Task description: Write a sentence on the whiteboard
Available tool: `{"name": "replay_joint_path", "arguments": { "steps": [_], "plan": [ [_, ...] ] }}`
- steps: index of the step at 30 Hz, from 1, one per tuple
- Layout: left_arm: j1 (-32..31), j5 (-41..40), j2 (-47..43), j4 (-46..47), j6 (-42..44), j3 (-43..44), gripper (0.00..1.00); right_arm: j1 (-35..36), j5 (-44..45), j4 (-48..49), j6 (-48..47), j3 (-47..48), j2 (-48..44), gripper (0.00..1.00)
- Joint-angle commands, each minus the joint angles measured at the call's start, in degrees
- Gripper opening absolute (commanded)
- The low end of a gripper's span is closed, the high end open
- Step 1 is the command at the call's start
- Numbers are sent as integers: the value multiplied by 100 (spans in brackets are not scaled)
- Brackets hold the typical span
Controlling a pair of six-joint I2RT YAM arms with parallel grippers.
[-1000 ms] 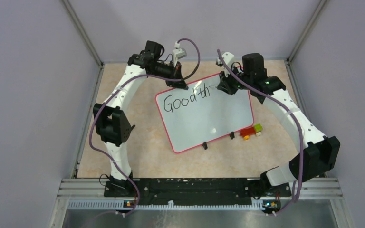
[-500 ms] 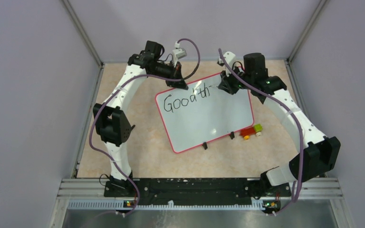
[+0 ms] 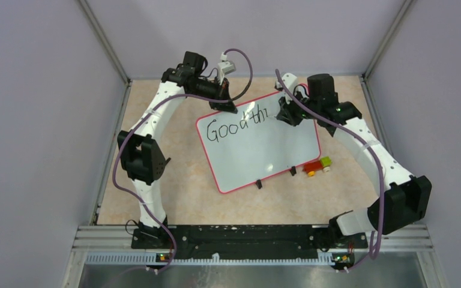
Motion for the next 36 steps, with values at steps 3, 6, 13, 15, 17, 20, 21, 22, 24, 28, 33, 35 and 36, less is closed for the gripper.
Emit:
{"name": "replay_joint_path", "arguments": {
  "steps": [3,6,13,15,17,20,21,22,24,28,33,35,36],
  "plan": [
    [-154,-254,-17,-97,560,-13,0,-12,88,-14,-151,-250,-171,0],
    [-154,-239,-9,-87,550,-11,0,-12,182,11,-158,-205,-194,0],
    [-153,-237,-9,-81,539,7,0,-7,337,-32,-108,330,-76,0],
    [-153,-240,-19,-89,544,-4,0,-10,311,-76,-105,464,-12,0],
    [-154,-239,-33,-96,548,-5,0,-11,213,-151,-89,578,39,0],
    [-152,-231,-35,-89,557,-3,0,-10,-34,-290,-70,697,9,0],
    [-146,-228,-33,-97,557,7,0,-5,-105,-306,-78,730,-16,0],
    [-152,-223,-23,-94,553,10,0,-2,-151,-323,-72,753,-36,0],
    [-149,-205,-4,-90,544,28,0,-2,-187,-325,-40,819,-61,0],
    [-161,-195,12,-90,539,48,0,7,-138,-263,6,943,36,0],
    [-158,-192,-8,-109,547,38,0,39,-39,-121,59,1011,208,0],
    [-157,-195,-16,-109,553,37,0,39,-27,-80,79,1010,255,0],
    [-162,-195,-26,-108,556,33,0,42,-27,-73,79,1005,267,0]
  ]
}}
